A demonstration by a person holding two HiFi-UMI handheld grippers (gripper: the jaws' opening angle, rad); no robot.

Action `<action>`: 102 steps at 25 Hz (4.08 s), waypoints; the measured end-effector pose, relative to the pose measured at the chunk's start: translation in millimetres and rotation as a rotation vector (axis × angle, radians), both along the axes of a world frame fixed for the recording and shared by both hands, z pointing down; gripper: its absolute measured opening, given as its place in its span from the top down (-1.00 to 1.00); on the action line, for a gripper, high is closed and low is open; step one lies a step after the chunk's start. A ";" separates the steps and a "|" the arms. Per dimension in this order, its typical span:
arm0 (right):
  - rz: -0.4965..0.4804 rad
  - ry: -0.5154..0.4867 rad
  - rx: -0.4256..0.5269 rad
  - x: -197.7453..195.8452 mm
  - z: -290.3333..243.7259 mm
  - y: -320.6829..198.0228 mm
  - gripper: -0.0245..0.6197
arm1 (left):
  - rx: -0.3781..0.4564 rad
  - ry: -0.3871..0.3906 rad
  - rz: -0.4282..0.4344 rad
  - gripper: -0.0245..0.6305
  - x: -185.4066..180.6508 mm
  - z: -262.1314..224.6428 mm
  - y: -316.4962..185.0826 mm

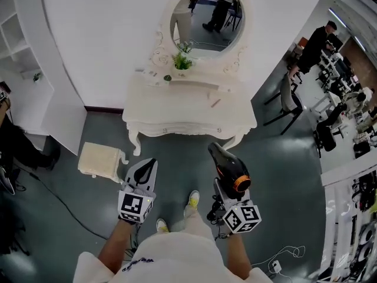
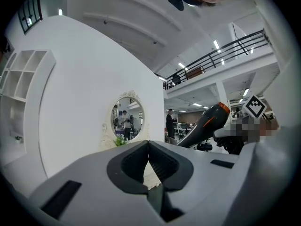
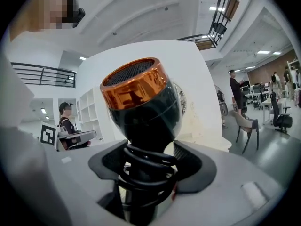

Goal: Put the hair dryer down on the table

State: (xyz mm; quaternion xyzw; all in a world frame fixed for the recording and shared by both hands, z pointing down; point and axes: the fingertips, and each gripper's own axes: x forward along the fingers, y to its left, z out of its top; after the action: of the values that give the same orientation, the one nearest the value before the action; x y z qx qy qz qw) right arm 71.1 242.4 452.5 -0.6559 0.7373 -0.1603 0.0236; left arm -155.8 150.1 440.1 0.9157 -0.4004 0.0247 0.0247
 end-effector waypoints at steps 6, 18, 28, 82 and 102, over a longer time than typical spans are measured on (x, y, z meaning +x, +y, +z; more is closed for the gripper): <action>-0.036 0.027 0.018 43.9 8.8 -73.3 -0.05 | 0.006 -0.032 -0.017 0.90 47.5 8.8 -52.9; -0.128 0.030 -0.053 151.9 34.1 -201.0 -0.04 | -0.072 -0.106 -0.097 0.90 167.3 30.4 -152.8; -0.221 -0.039 -0.103 192.2 58.8 -262.6 -0.04 | -0.104 -0.161 -0.183 0.90 198.5 47.1 -193.4; -0.478 -0.427 -0.430 56.1 167.3 -484.9 -0.04 | -0.204 -0.057 -0.148 0.90 139.7 165.1 -407.7; -0.497 -0.370 -0.485 48.2 237.4 -569.3 -0.04 | -0.257 -0.025 -0.148 0.90 171.3 199.9 -461.7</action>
State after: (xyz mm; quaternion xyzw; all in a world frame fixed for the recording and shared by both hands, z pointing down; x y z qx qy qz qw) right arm 119.3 -326.9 689.9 -0.4040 0.7975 -0.4464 -0.0390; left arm 15.5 -311.6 640.1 0.8725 -0.4607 0.0854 0.1385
